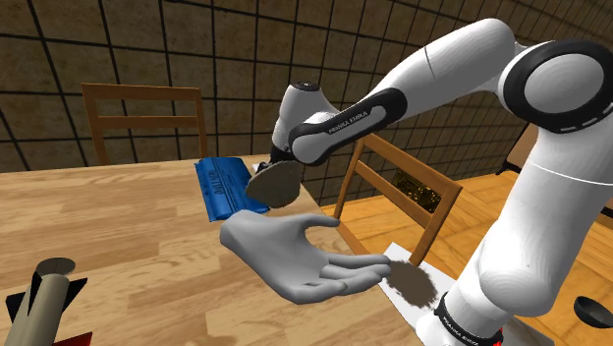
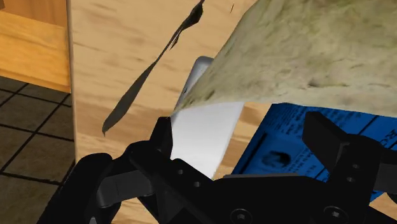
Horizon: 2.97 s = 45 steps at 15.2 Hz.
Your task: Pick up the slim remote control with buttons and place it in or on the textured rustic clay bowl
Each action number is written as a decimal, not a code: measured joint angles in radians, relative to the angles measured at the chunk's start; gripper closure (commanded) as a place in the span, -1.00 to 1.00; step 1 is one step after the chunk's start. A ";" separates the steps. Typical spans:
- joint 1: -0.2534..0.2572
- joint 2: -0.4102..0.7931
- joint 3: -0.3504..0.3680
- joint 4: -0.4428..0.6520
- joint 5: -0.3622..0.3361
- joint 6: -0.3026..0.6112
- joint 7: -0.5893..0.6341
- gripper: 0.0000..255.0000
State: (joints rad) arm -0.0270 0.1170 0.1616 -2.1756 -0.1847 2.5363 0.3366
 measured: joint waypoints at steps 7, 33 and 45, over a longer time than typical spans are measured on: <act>0.002 0.040 -0.008 -0.018 -0.016 -0.015 0.016 1.00; -0.005 -0.090 0.005 0.094 0.064 -0.287 -0.064 1.00; -0.004 -0.136 0.007 0.204 0.084 -0.442 -0.085 1.00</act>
State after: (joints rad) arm -0.0308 -0.0195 0.1686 -1.9714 -0.1007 2.0941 0.2517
